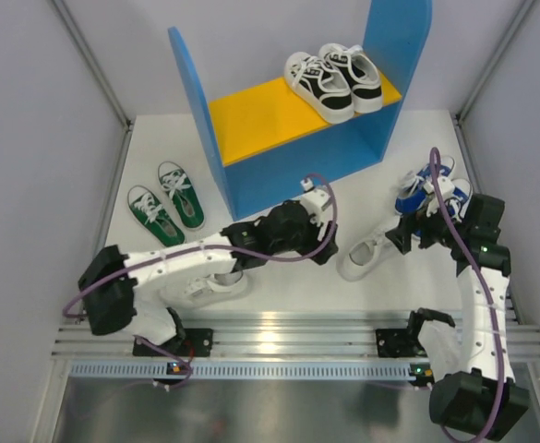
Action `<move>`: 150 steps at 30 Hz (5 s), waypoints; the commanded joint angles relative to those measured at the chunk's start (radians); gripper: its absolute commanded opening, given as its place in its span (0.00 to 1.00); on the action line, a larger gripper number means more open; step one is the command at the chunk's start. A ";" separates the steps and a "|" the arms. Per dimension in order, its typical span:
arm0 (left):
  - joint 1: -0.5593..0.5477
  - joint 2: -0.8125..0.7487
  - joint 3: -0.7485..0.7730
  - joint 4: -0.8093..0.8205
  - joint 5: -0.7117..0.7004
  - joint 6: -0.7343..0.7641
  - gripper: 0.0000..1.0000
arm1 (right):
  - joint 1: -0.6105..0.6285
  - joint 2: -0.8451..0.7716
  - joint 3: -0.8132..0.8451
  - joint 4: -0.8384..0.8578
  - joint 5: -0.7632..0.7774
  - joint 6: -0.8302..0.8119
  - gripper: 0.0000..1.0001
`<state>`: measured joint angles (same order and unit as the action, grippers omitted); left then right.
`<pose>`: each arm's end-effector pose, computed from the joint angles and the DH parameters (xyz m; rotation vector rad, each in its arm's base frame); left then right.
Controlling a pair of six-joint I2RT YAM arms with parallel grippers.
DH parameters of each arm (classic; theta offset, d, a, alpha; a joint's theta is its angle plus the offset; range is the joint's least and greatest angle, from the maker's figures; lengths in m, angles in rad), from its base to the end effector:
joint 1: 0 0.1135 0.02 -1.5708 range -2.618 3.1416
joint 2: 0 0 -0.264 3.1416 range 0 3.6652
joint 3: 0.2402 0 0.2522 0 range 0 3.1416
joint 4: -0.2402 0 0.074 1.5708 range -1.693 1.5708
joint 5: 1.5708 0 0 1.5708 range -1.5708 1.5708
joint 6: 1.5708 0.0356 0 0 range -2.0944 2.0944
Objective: Place and organize the shoes onto the shoe shelf
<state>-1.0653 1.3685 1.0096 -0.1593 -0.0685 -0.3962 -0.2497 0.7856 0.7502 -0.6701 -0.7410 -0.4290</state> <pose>0.1535 -0.2723 0.2880 0.6787 2.0854 -0.7942 0.1577 -0.0154 0.2865 -0.5542 2.0250 0.4392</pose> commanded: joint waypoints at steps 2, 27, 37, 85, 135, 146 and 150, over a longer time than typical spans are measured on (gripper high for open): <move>-0.002 0.211 0.153 0.218 0.063 0.078 0.75 | -0.074 -0.003 0.003 0.076 -0.115 -0.004 1.00; -0.013 0.661 0.374 0.322 0.155 0.212 0.00 | -0.092 -0.045 0.000 0.058 -0.127 -0.016 0.99; -0.018 0.334 0.106 0.339 -0.167 -0.365 0.00 | -0.066 0.074 0.105 -0.070 -0.167 -0.013 0.99; -0.111 0.340 0.224 0.276 -0.640 -0.954 0.00 | 0.644 0.423 0.195 0.158 0.589 0.355 0.08; -0.110 -0.870 -0.552 -0.013 -0.274 -0.207 0.85 | 0.556 0.940 0.416 1.184 0.854 0.355 0.00; -0.110 -0.873 -0.542 -0.032 -0.275 -0.194 0.85 | 0.584 1.041 0.431 1.244 0.876 0.311 0.00; -0.110 -0.875 -0.540 -0.034 -0.271 -0.193 0.85 | 0.581 1.026 0.391 1.288 0.874 0.309 0.00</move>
<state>-1.1725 0.4999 0.4633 -0.2035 -0.3374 -0.5991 0.3107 1.8118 1.1275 0.5049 0.1383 -0.0975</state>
